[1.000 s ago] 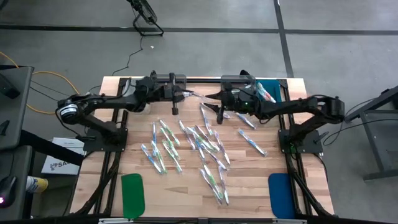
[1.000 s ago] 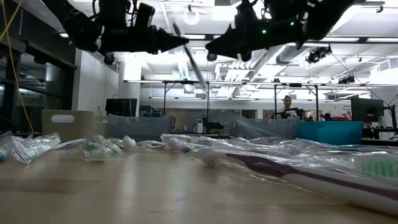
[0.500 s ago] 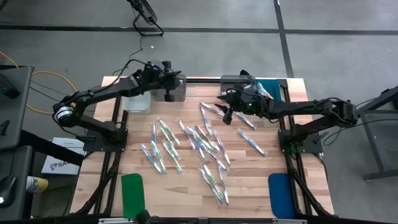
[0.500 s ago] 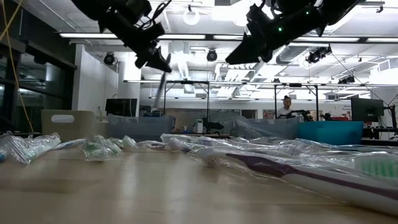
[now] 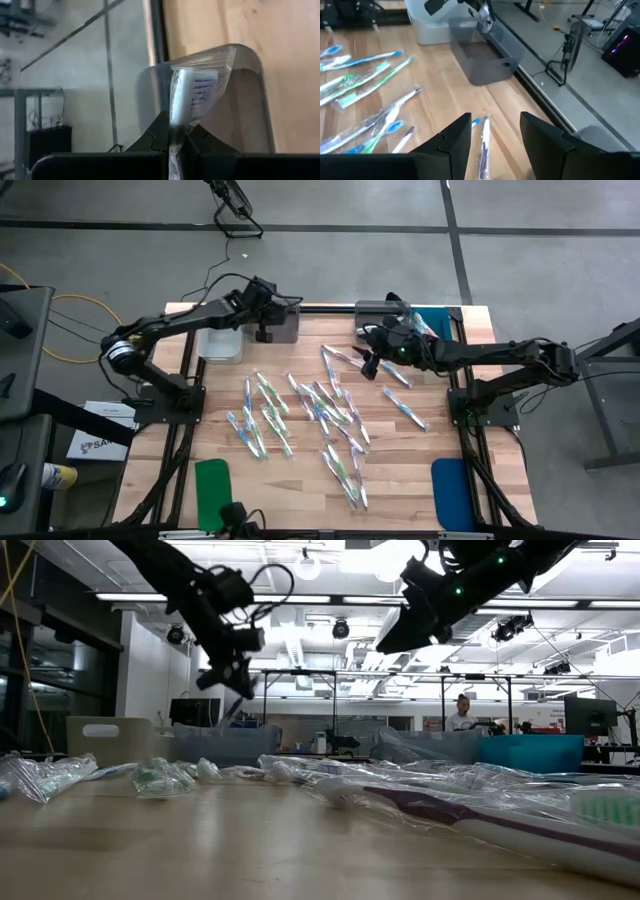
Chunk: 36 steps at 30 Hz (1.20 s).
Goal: Pick & Place Toothbrushes
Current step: Put the violet toothbrush into the left black bin
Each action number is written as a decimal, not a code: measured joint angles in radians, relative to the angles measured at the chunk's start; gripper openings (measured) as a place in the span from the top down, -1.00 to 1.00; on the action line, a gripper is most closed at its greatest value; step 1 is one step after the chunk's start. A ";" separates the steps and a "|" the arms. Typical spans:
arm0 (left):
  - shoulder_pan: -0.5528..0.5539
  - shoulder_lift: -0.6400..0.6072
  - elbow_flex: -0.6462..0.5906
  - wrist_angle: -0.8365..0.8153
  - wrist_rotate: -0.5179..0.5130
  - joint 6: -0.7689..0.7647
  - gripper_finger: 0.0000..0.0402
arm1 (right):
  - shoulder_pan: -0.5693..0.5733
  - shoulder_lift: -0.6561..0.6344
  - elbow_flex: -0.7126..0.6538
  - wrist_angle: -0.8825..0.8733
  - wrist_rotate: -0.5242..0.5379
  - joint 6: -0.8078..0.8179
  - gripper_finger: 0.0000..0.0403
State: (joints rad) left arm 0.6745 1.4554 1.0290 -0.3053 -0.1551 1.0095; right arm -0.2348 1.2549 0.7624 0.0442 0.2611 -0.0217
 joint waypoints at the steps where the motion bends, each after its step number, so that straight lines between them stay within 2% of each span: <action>1: 0.000 0.008 0.000 -0.002 0.001 0.021 0.96 | 0.000 0.000 0.000 -0.006 0.000 0.002 0.19; 17: -0.001 0.107 0.000 -0.012 -0.047 0.086 0.89 | 0.000 0.000 0.000 -0.050 -0.002 0.022 0.19; 20: -0.001 0.109 0.000 -0.009 -0.049 0.086 0.80 | 0.000 0.000 0.000 -0.057 -0.002 0.030 0.19; 29: -0.001 0.109 0.000 0.002 -0.086 0.087 0.32 | 0.000 0.000 0.000 -0.090 0.000 0.048 0.19; 36: -0.001 0.108 0.018 -0.020 -0.091 0.089 0.22 | 0.000 0.000 0.000 -0.109 0.001 0.052 0.19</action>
State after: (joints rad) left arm 0.6739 1.5638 1.0469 -0.3249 -0.2459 1.0988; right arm -0.2352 1.2545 0.7624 -0.0647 0.2621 0.0304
